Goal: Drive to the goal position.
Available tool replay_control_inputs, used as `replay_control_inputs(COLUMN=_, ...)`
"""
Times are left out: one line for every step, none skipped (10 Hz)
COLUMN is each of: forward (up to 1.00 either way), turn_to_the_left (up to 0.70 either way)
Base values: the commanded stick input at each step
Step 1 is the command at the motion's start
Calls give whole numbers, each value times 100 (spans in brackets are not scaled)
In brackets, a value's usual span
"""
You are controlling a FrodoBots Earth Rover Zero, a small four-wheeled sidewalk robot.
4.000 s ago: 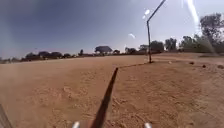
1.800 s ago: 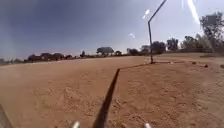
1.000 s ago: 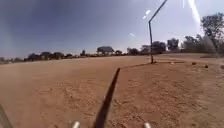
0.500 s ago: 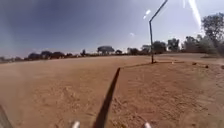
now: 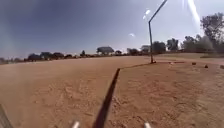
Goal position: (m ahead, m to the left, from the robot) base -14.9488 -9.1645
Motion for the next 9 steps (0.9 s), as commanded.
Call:
replay_control_inputs(forward=70, turn_to_the_left=0)
replay_control_inputs(forward=70, turn_to_the_left=0)
replay_control_inputs(forward=70, turn_to_the_left=0)
replay_control_inputs(forward=70, turn_to_the_left=0)
replay_control_inputs(forward=70, turn_to_the_left=0)
replay_control_inputs(forward=70, turn_to_the_left=0)
replay_control_inputs(forward=70, turn_to_the_left=0)
replay_control_inputs(forward=70, turn_to_the_left=0)
replay_control_inputs(forward=70, turn_to_the_left=0)
